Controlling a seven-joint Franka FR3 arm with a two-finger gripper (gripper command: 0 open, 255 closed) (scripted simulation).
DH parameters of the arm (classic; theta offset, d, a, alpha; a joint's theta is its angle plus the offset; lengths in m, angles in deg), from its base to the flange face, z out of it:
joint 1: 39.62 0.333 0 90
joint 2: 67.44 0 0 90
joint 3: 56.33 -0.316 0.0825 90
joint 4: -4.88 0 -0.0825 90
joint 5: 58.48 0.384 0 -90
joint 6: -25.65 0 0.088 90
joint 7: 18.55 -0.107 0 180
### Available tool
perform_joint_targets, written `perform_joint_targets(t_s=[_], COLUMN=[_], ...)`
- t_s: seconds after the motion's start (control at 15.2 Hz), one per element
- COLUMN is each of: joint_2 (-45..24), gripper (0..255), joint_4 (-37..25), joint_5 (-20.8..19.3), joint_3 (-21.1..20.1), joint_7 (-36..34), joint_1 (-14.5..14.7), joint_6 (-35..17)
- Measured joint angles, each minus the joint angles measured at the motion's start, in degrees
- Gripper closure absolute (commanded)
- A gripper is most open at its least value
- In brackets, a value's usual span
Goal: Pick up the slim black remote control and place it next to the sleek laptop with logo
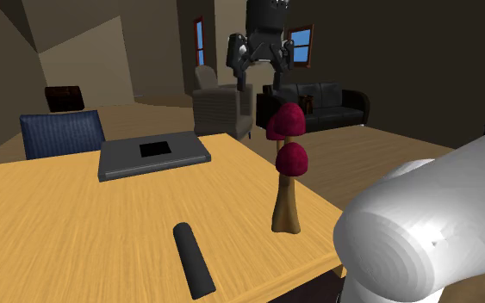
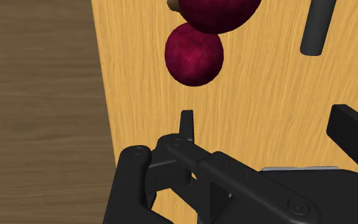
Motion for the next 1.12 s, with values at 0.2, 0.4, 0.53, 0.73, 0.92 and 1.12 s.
perform_joint_targets(t_s=[0.2, 0.4, 0.53, 0.73, 0.92, 1.12], joint_2=[0.6, 1.3, 2.1, 2.0, 1.4, -0.8], gripper=[0, 0, 0, 0, 0, 0], joint_4=[2.2, 6.5, 10.3, 14.3, 18.3, 20.9], joint_5=[0.4, 1.7, 2.7, 4.3, 6.2, 7.9], joint_3=[-1.2, -4.1, -6.3, -9.6, -13.2, -16.9], joint_7=[-1.4, -4.9, -7.4, -11.2, -15.1, -19.0], joint_1=[0.1, 0.7, 1.2, 2.0, 3.1, 4.1], joint_6=[-1.5, -4.8, -7.6, -11.4, -15.6, -20.1])
